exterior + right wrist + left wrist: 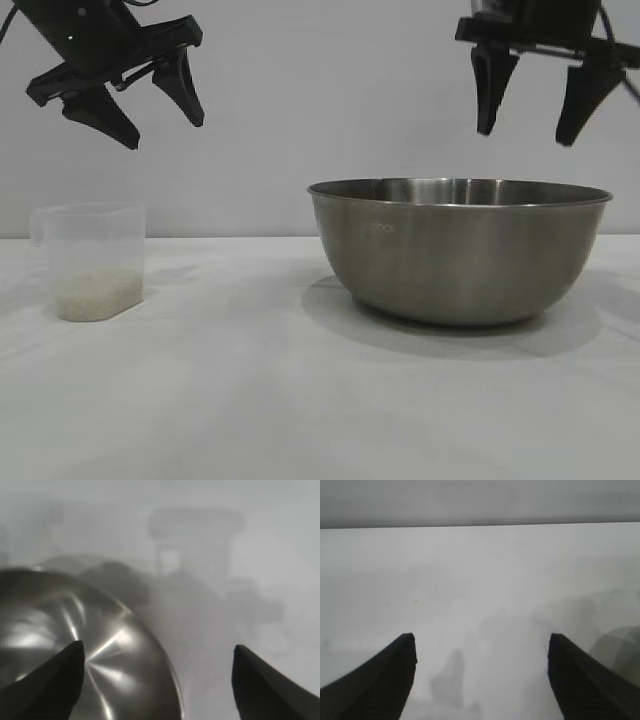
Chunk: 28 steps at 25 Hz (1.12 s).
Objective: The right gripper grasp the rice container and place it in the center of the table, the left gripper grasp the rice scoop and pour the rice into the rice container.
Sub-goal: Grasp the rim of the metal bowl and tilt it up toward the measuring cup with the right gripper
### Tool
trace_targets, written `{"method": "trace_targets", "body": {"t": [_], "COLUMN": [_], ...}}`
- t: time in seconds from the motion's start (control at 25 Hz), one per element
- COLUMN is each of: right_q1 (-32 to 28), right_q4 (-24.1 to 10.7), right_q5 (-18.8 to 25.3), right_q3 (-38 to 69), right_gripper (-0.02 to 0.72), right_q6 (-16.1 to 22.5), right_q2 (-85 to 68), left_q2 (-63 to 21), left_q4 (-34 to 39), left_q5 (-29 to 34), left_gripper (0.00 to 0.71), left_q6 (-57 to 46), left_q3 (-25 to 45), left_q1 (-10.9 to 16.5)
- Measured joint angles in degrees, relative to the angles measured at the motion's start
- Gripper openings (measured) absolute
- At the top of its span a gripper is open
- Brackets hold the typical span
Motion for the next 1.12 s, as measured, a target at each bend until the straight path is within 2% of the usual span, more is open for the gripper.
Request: {"method": "trace_targets", "body": {"t": [0.36,0.48,0.64,0.8,0.84,0.88,1.04,1.12], "right_q1": [0.22,0.22,0.22,0.22,0.22,0.22,0.22,0.35], "right_q4": [-0.20,-0.20,-0.30,0.07,1.22,2.36,6.59,7.56], "right_q5": [-0.21,-0.32,-0.57,-0.87,-0.87,-0.87,-1.02,-1.02], "right_q3": [10.02,10.39,10.41,10.41,10.41,10.41,10.41,10.41], "right_gripper": [0.554,0.432,0.221,0.049,0.057,0.000,0.000,0.000], "right_q6": [0.00,-0.88,-1.54,-2.91,-3.09,-3.21,-3.28,-3.33], "right_q2": [-1.88,-0.40,1.86,4.17,4.32,4.32,4.32,4.32], "left_q2": [0.00,0.00,0.00,0.00,0.00,0.00,0.00,0.00], "left_q4": [0.00,0.00,0.00,0.00,0.00,0.00,0.00,0.00], "left_q5": [0.00,0.00,0.00,0.00,0.00,0.00,0.00,0.00], "left_gripper": [0.484,0.484,0.484,0.484,0.484,0.484,0.484,0.484], "left_q6": [0.00,0.00,0.00,0.00,0.10,0.08,0.08,0.08], "left_q3": [0.00,0.00,0.00,0.00,0.00,0.00,0.00,0.00], "left_q1": [0.00,0.00,0.00,0.00,0.00,0.00,0.00,0.00]}}
